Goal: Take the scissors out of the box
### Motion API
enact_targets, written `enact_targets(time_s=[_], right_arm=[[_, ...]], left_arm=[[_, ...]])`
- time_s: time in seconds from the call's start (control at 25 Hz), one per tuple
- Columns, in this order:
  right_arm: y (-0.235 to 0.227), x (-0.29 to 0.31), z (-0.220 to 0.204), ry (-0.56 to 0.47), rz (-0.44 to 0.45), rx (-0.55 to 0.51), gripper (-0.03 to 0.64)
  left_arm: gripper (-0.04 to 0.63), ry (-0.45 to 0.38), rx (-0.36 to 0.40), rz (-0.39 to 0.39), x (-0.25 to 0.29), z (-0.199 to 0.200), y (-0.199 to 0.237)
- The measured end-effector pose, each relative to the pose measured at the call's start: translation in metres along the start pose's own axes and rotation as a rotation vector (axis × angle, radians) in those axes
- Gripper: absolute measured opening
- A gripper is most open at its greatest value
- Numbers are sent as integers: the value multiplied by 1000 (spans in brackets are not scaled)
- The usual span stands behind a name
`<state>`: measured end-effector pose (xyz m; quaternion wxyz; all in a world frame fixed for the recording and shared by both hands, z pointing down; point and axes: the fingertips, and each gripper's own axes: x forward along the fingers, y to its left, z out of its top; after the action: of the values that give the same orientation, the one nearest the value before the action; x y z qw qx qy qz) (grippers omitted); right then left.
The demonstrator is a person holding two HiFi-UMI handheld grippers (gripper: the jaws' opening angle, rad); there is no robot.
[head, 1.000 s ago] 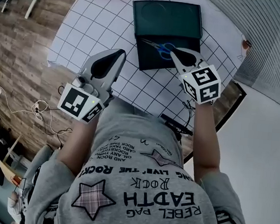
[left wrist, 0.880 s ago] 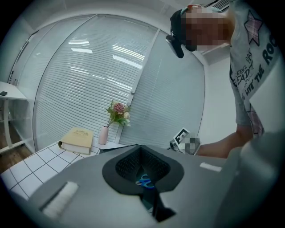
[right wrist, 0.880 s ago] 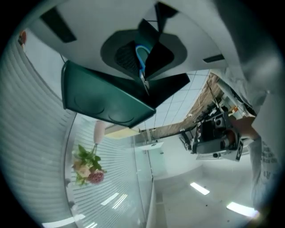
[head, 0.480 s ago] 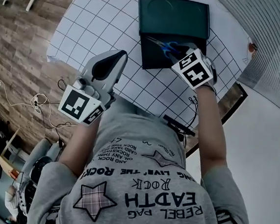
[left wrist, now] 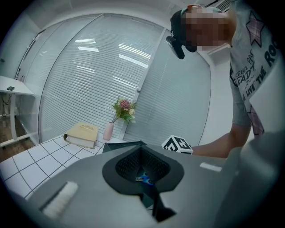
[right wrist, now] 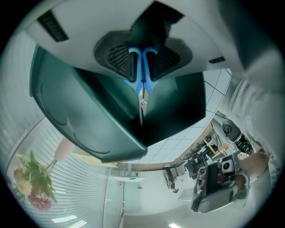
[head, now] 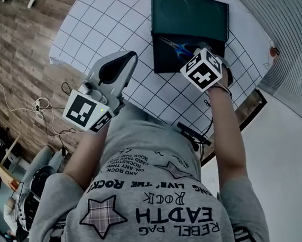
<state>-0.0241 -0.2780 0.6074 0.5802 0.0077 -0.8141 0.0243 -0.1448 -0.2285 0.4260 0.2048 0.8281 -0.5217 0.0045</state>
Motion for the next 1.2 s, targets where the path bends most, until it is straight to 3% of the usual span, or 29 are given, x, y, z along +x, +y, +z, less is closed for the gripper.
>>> enact_targets(time_s=[0.2,0.68,1.2], right_arm=[[2,-1,1,-36,-9,-7,106],[11,-25,-1,-34,-11,-192,94],[21,-69,11,-173,-82,-145,94]], left_arm=[[9,-3,1,-6,4,-1,-1],[9,-16,14,15,-8,8,4],[9,-44,35,6,-17,21,-4]])
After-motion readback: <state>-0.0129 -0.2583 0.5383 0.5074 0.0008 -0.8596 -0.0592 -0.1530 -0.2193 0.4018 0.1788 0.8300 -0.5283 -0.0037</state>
